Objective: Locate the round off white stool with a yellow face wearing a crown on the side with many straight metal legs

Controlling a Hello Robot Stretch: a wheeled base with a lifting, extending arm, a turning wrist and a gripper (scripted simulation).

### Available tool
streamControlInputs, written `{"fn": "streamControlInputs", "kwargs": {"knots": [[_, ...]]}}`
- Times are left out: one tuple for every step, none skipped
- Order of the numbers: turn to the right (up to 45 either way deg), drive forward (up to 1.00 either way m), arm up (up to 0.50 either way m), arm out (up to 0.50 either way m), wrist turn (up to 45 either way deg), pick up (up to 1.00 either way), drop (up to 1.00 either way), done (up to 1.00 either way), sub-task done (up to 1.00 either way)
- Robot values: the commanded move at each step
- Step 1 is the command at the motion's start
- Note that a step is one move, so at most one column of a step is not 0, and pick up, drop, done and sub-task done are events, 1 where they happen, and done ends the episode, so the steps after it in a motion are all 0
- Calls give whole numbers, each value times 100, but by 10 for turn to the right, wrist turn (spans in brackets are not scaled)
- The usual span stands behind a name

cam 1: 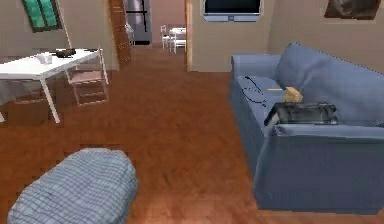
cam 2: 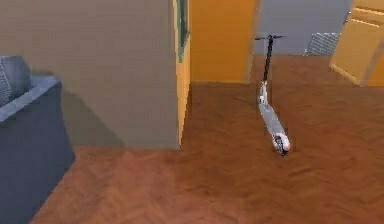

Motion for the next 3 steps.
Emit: {"fn": "streamControlInputs", "kwargs": {"knots": [[0,100,0,0,0,0,0,0,0],[60,0,0,0,0,0,0,0,0],[30,0,0,0,0,0,0,0,0]]}}
